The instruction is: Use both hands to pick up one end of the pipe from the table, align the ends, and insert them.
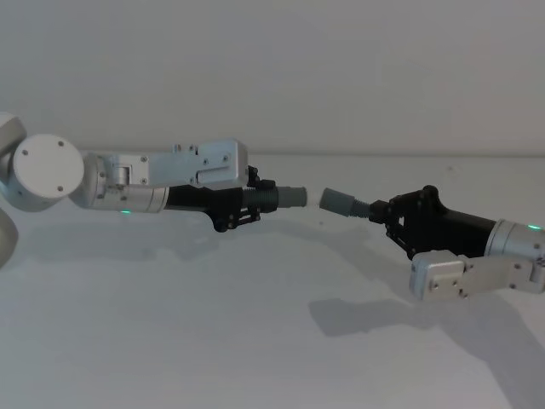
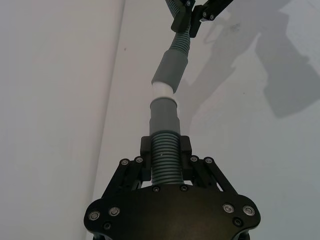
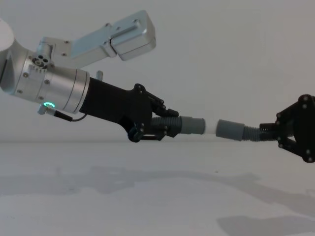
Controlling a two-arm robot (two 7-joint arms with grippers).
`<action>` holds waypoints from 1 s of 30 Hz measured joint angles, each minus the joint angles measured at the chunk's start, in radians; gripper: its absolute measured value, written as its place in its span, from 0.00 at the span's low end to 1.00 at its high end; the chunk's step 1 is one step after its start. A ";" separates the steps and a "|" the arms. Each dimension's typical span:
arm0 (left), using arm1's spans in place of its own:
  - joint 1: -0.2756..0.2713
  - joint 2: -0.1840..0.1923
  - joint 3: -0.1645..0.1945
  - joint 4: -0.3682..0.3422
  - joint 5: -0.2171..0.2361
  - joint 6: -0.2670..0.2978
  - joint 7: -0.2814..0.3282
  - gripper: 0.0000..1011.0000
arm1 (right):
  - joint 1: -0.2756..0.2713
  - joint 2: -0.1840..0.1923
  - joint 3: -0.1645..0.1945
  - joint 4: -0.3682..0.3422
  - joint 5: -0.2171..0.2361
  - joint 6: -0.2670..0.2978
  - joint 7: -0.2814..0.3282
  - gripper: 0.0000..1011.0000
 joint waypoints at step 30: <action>0.000 0.000 0.000 0.000 0.000 0.000 0.000 0.30 | 0.006 -0.011 -0.010 0.002 0.018 0.008 -0.011 0.07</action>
